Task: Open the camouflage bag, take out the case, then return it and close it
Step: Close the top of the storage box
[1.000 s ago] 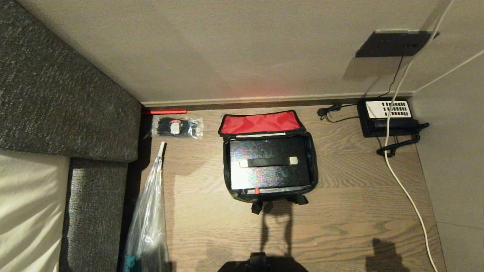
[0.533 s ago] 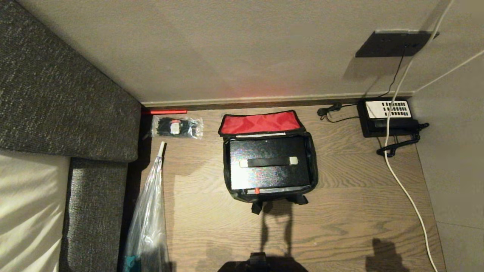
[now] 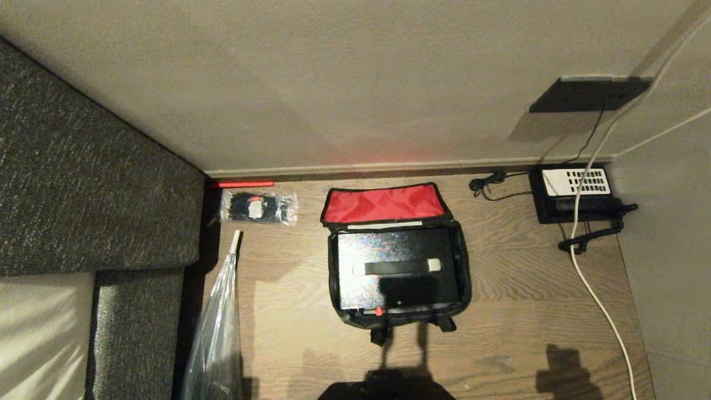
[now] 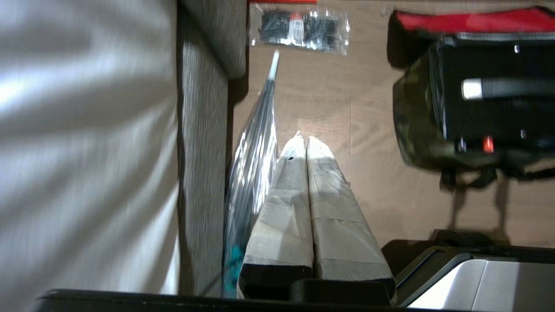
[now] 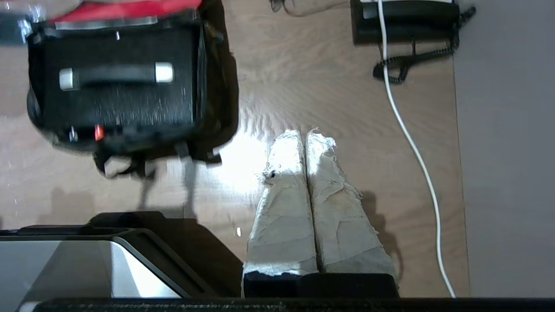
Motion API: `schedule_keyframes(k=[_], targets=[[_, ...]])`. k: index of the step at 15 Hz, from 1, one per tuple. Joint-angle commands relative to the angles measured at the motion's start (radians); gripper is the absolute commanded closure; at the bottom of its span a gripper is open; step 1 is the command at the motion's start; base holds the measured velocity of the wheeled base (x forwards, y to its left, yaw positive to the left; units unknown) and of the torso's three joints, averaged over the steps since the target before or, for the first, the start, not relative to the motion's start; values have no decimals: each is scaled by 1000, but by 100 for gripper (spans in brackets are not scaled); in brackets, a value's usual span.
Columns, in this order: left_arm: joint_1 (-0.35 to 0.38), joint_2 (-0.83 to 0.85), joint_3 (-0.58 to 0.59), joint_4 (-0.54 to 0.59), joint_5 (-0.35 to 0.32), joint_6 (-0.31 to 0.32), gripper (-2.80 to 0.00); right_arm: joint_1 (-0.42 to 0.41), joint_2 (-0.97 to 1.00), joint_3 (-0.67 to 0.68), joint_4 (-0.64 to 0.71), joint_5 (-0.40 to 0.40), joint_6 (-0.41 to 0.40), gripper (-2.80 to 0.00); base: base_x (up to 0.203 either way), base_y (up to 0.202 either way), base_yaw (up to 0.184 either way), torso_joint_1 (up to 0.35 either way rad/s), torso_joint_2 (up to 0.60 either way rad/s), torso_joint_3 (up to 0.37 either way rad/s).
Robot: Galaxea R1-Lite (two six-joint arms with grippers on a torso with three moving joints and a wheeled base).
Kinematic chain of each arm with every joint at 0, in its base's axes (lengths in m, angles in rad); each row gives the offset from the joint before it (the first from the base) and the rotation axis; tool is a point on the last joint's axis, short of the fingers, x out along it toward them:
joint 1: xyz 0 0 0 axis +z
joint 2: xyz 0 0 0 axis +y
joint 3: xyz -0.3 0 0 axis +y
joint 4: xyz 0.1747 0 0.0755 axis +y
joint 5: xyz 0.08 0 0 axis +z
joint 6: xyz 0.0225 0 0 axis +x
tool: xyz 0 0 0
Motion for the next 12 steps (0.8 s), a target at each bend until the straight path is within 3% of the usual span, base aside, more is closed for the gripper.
schedule_keyframes(k=[1, 6, 12], targets=[[0, 0, 3, 0, 0, 0, 0, 0, 0, 0, 0, 1, 0, 0, 158, 0, 2, 2, -2, 4], [0, 0, 3, 0, -1, -1, 0, 0, 0, 0, 0, 1, 0, 0, 13, 0, 1, 0, 1, 0], [0, 0, 3, -1, 0, -11, 0, 0, 2, 0, 0, 1, 0, 0, 0, 0, 0, 2, 3, -168]])
